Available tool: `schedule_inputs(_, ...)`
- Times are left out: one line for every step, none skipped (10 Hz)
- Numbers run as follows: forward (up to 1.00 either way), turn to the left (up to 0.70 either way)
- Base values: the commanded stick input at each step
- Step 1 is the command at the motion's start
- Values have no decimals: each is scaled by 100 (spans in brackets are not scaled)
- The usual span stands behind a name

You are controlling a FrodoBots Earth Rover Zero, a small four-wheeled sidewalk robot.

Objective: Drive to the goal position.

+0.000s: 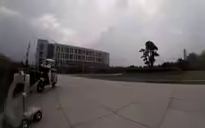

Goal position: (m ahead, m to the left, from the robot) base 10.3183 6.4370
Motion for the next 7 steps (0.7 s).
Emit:
schedule_inputs(70, 0)
schedule_inputs(70, 0)
schedule_inputs(70, 9)
schedule_inputs(70, 34)
schedule_inputs(70, 35)
schedule_inputs(70, 31)
schedule_inputs(70, 24)
